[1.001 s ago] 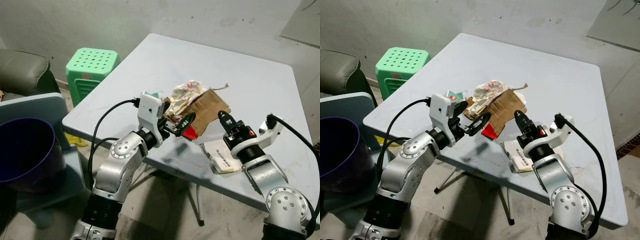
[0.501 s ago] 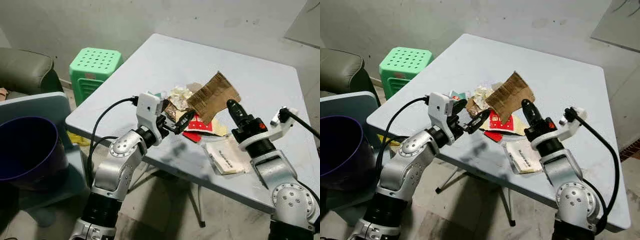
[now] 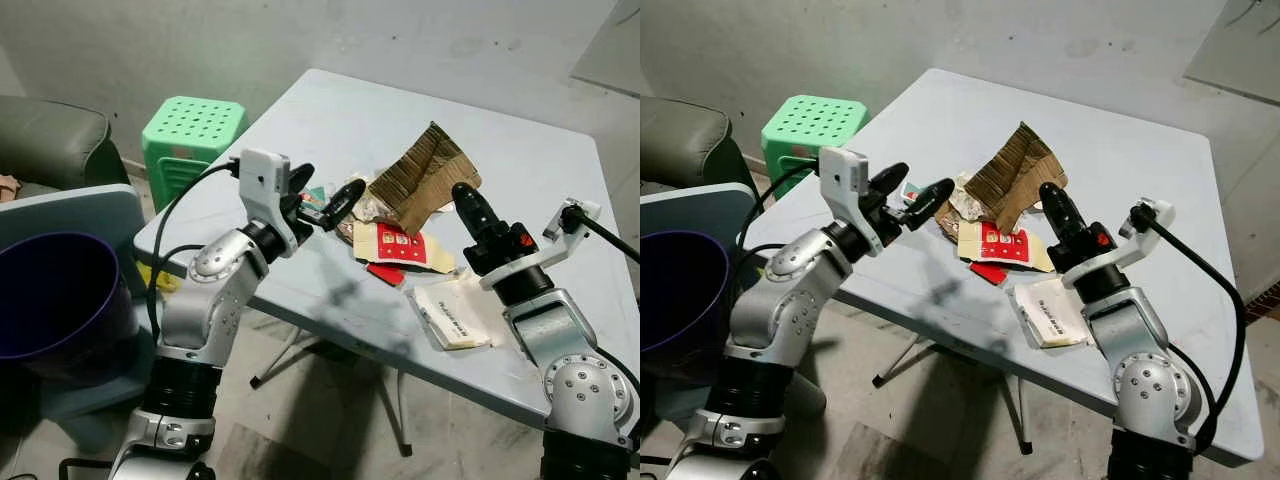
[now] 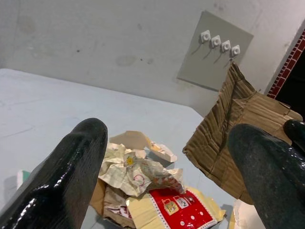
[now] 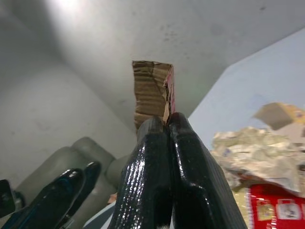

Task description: Picking trash to rubbish bin

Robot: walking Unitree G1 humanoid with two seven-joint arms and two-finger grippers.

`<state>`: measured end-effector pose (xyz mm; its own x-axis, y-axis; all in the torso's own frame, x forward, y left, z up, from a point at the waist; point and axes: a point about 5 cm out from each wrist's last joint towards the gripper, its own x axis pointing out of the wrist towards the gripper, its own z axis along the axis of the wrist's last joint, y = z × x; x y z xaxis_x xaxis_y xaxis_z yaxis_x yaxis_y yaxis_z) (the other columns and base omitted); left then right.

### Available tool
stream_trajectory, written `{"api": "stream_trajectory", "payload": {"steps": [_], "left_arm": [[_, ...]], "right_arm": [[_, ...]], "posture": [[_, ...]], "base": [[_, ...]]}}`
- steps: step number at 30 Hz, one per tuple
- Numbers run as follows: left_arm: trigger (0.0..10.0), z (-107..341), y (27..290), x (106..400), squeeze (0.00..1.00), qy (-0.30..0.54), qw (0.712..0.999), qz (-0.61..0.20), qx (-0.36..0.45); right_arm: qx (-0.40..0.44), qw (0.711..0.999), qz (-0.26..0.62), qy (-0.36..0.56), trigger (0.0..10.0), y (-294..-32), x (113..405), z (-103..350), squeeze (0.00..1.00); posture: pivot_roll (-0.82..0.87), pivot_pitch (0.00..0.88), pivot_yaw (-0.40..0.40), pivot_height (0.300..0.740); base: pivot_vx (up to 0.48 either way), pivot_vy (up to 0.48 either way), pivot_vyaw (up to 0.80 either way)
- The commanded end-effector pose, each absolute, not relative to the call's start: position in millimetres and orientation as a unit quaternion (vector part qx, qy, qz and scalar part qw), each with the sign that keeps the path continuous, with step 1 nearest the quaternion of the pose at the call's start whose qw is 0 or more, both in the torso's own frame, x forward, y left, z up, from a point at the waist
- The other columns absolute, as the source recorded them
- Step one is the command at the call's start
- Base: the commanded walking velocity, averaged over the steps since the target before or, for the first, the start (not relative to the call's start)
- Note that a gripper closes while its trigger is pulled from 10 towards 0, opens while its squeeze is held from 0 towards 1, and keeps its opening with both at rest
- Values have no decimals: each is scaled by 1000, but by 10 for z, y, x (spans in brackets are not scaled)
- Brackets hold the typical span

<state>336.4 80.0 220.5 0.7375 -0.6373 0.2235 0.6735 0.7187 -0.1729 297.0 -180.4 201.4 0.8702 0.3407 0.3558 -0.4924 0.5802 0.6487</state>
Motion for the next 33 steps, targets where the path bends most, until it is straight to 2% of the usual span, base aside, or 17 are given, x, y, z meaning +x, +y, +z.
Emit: {"api": "stream_trajectory", "payload": {"steps": [1, 5, 10, 19, 33], "left_arm": [[10000, 2303, 759, 3355, 0, -86, 916, -371, -122], [10000, 2340, 769, 3352, 0, -90, 911, -385, -121], [10000, 2388, 805, 3329, 0, -90, 899, -421, -82], [10000, 2386, 893, 3320, 0, -79, 889, -449, -41], [10000, 2353, 888, 3272, 0, -70, 877, -475, -28]], "right_arm": [[388, 880, 252, -108, 10000, -1791, 2978, 2085, 0], [376, 877, 277, -110, 10000, -1749, 2970, 2119, 0], [335, 875, 334, -99, 10000, -1662, 2931, 2166, 0], [301, 868, 385, -92, 10000, -1680, 2896, 2247, 0], [272, 846, 451, -86, 10000, -1640, 2806, 2336, 0]], "posture": [[-69, 57, -71, 740], [-66, 50, -70, 740], [-66, 45, -67, 740], [-73, 49, -64, 740], [-74, 55, -68, 740]], "base": [[0, 0, 0], [0, 0, 0], [0, 0, 0], [0, 0, 0], [0, 0, 0]]}}
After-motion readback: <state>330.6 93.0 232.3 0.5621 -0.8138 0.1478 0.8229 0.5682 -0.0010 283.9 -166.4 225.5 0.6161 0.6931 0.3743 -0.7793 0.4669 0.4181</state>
